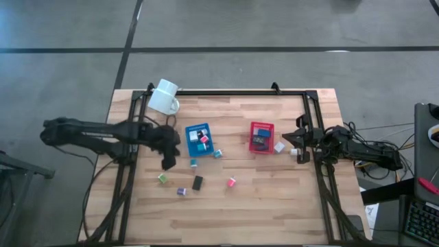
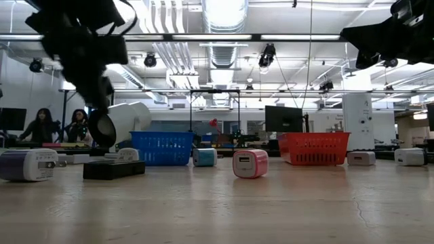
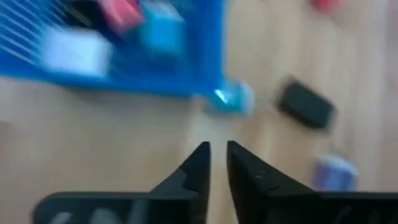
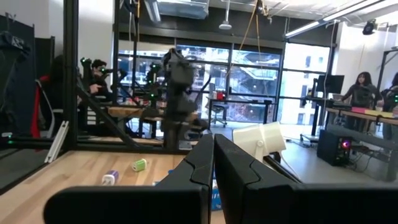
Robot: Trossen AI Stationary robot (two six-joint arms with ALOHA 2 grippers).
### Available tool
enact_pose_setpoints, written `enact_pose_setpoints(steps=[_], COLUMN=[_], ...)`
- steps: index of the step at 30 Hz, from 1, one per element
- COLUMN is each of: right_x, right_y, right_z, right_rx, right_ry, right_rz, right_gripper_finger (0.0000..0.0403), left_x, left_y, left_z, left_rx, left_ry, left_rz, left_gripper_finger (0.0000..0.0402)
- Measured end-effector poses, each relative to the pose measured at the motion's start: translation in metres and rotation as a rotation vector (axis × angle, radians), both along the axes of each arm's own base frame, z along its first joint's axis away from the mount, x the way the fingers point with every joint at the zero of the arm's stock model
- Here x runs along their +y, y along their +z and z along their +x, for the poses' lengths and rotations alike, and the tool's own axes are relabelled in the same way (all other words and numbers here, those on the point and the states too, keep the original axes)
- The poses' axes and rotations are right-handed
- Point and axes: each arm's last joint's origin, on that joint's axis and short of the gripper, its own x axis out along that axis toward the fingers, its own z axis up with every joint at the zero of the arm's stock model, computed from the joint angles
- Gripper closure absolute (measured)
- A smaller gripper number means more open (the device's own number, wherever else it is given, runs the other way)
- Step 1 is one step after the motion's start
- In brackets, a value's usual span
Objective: Pick & Place Office items
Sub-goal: Put the purple charger adapter into the blue bin
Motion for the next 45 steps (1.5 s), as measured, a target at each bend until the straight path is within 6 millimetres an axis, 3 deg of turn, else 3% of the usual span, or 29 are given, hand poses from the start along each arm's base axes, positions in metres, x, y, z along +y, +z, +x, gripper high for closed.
enact_pose_setpoints(steps=[9,14,19,24,30,45], right_x=[0.000,0.000,0.000,0.000,0.000,0.001], right_y=[0.000,0.000,0.000,0.002,0.004,0.019], right_z=[0.000,0.000,0.000,0.000,-0.001,-0.005], right_rx=[0.000,0.001,-0.001,-0.016,-0.037,-0.050], right_ry=[0.000,0.000,-0.001,-0.005,-0.008,-0.027], right_rz=[0.000,0.000,-0.003,-0.022,-0.037,-0.111], right_gripper_finger=[0.0394,0.0394,0.0394,0.0394,0.0394,0.0394], left_x=[-0.031,-0.045,-0.064,-0.082,-0.103,-0.133], left_y=[-0.009,-0.005,0.005,0.004,-0.012,-0.052], left_z=[-0.017,-0.008,0.009,0.030,0.046,0.072], left_rx=[0.398,0.369,0.262,0.196,0.265,0.376], left_ry=[-0.015,-0.115,-0.301,-0.337,-0.314,-0.294], left_rz=[-0.151,-0.180,-0.167,-0.179,-0.122,-0.101], left_gripper_finger=[0.0219,0.0176,0.0168,0.0169,0.0168,0.0106])
